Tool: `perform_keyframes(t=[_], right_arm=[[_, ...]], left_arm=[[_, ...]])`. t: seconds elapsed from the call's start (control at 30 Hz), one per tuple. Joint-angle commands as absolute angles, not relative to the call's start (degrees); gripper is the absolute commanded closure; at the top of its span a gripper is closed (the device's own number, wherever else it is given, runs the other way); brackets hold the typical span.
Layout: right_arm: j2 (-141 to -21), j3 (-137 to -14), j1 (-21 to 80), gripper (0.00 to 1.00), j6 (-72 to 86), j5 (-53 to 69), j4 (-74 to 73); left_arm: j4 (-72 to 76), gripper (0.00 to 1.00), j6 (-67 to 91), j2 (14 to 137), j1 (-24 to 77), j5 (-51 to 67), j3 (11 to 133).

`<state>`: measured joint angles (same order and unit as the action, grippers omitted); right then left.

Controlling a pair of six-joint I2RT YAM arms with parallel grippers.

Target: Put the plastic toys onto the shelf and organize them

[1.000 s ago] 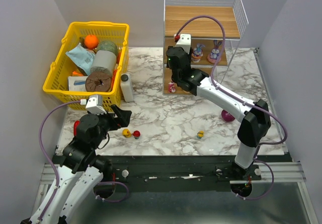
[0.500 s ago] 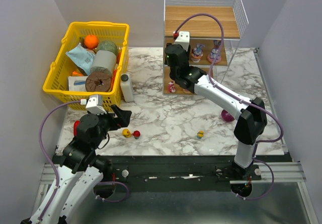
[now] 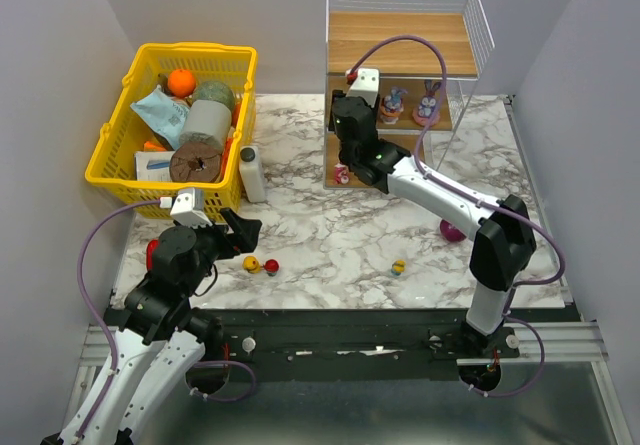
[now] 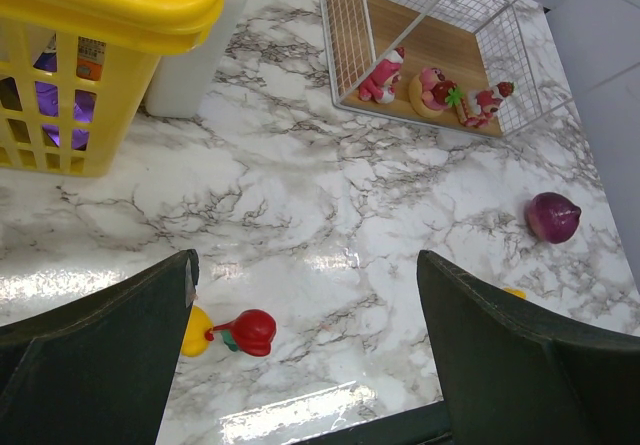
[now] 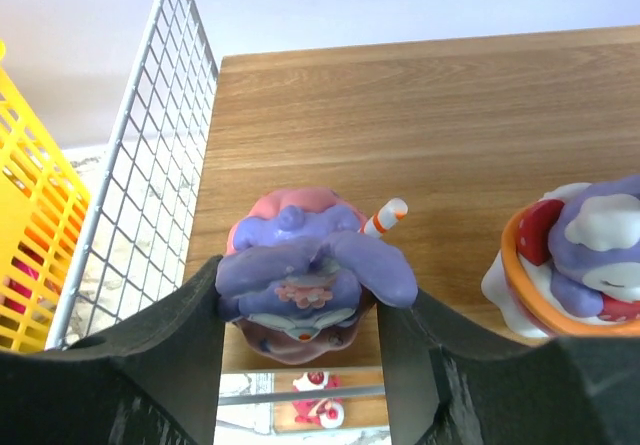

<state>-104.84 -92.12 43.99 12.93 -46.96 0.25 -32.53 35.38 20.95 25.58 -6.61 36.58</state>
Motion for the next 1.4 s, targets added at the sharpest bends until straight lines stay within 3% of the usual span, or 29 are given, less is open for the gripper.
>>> perform_keyframes(t=[0.0, 0.43, 0.87, 1.37], right_arm=[[-104.94, -87.63, 43.51, 0.47, 13.71, -47.29, 1.73], [-104.32, -84.90, 43.68, 0.41, 11.96, -47.55, 5.27], [-103.19, -87.10, 43.59, 0.15, 11.95, -46.50, 2.82], [-91.33, -81.66, 43.68, 0.11, 14.77, -36.13, 0.35]], left_arm=[[-32.70, 0.01, 34.63, 21.01, 25.49, -6.94, 36.04], [-32.78, 0.01, 34.54, 21.01, 25.49, -7.03, 36.12], [-32.78, 0.01, 34.63, 20.83, 25.49, -7.21, 36.21], [-32.87, 0.01, 34.63, 20.65, 25.49, -7.47, 36.21]])
